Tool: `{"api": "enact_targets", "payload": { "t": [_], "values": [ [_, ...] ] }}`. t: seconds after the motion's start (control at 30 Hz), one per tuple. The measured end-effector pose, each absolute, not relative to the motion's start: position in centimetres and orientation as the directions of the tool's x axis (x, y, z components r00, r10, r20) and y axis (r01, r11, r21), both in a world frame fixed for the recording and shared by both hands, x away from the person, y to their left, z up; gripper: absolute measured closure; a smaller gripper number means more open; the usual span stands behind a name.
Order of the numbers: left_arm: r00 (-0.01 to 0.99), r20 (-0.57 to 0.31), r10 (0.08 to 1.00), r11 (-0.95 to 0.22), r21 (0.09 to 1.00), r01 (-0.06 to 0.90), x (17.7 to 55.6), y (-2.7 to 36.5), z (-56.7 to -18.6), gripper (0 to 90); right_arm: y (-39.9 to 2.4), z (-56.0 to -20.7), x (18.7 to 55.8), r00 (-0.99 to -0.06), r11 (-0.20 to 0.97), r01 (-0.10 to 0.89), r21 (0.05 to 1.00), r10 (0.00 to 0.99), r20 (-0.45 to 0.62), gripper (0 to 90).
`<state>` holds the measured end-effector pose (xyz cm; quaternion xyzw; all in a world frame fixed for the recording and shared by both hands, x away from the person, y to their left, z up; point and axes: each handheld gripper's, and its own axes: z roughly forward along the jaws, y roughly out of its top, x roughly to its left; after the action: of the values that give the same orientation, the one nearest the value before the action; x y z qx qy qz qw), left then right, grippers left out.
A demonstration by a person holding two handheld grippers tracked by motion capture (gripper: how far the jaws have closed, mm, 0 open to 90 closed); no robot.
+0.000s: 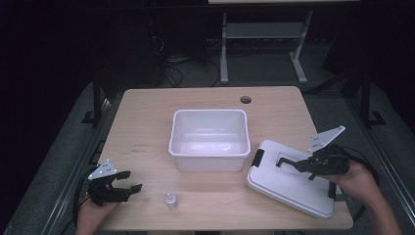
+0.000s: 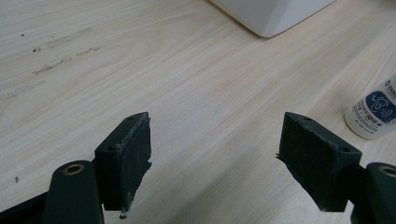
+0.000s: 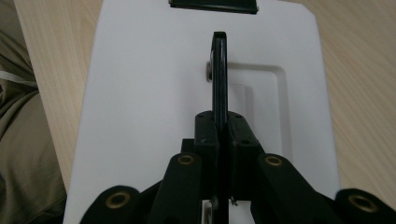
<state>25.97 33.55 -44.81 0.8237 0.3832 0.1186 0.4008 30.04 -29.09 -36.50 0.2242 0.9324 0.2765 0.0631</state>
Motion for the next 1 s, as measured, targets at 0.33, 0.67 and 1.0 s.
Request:
{"api": "enact_targets", "payload": {
  "t": [0.33,0.67,1.0],
  "values": [
    [0.68,-0.11,0.725,-0.392,0.746,0.539,26.0,33.5,-44.9,24.9,-28.9,-38.3,30.1,-0.888,0.749,0.396,0.53,0.46,0.014,84.1],
    [0.676,-0.11,0.729,-0.388,0.747,0.54,26.0,33.6,-44.9,24.9,-28.7,-39.4,30.3,-0.884,0.744,0.408,0.529,0.466,0.026,84.2],
    [0.676,-0.11,0.728,-0.388,0.747,0.54,26.0,33.6,-44.9,24.9,-28.6,-40.2,30.3,-0.882,0.739,0.419,0.527,0.47,0.041,84.0]
  ]
}}
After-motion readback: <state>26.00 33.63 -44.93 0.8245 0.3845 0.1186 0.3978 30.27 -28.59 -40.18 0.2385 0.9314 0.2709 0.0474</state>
